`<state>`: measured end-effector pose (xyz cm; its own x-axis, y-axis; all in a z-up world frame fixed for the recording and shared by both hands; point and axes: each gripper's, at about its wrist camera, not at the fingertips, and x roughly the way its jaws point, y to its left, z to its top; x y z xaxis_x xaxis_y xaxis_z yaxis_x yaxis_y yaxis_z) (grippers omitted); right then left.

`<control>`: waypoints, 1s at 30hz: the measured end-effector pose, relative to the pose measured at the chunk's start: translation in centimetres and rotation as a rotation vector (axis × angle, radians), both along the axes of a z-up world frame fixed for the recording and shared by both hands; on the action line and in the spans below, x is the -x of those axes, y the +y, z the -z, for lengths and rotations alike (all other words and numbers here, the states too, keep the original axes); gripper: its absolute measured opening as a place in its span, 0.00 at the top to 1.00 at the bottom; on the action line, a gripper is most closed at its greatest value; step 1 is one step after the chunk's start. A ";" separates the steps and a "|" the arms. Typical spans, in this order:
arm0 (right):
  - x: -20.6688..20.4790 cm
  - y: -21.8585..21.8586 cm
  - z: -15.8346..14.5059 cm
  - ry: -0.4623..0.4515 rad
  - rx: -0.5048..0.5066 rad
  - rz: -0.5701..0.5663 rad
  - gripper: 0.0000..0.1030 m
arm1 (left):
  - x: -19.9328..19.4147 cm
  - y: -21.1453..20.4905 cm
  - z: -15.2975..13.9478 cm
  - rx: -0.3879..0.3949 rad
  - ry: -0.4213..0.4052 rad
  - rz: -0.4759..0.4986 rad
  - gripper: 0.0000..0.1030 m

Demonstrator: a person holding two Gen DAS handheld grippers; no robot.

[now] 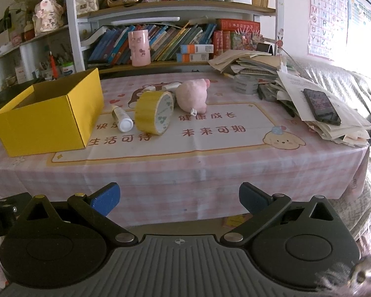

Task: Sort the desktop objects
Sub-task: 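Move both tools toward the yellow tape roll and pink plush pig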

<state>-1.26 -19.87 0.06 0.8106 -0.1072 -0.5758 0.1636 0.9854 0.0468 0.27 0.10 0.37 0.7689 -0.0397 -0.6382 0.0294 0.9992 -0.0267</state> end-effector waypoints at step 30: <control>-1.4 1.6 -0.1 0.019 0.019 -0.043 0.00 | -1.2 1.3 0.4 0.032 0.000 0.050 0.00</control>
<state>0.17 -18.25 0.21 0.8035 -0.0837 -0.5894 0.1222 0.9922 0.0257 1.50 1.39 -0.08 0.7656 -0.0981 -0.6358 0.0790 0.9952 -0.0584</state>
